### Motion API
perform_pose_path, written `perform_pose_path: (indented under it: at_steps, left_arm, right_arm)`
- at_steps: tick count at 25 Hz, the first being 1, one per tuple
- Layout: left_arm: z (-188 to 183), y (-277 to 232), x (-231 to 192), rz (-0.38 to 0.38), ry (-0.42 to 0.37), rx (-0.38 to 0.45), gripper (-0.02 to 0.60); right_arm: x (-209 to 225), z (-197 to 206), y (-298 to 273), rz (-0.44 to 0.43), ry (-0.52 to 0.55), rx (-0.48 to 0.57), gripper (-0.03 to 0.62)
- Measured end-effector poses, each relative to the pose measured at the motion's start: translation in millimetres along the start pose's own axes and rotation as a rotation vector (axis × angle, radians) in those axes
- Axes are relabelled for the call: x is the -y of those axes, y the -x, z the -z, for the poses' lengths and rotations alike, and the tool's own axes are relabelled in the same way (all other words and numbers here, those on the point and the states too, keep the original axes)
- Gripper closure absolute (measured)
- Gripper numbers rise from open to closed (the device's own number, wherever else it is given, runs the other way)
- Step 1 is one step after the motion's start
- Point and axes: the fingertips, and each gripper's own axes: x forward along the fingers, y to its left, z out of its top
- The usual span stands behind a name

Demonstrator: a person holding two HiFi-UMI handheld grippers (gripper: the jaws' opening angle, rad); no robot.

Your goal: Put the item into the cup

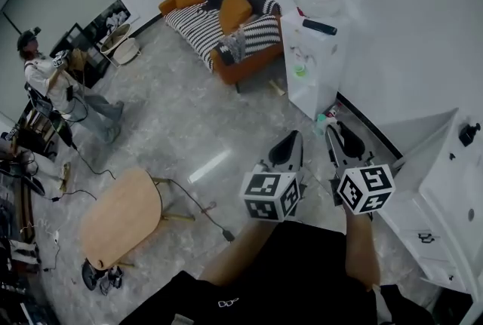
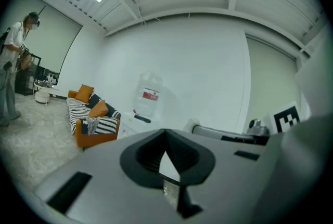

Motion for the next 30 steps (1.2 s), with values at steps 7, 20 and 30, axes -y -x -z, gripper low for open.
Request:
perform_pose_path:
  at_steps: [7, 20, 30]
  left_arm:
    - [-6.9, 0.6, -3.2, -0.004, -0.011, 0.011, 0.569]
    - [-14.1, -28.3, 20.1, 0.102, -0.026, 0.016, 0.569]
    - [-1.7, -61.6, 28.2, 0.166, 0.004, -0.023, 0.569]
  right_arm:
    - [-4.4, -3.1, -2.3, -0.01, 0.005, 0.01, 0.488]
    - [26.1, -10.2, 7.4, 0.059, -0.002, 0.021, 0.488]
    - [61.6, 0.2, 5.5, 0.127, -0.042, -0.01, 0.488]
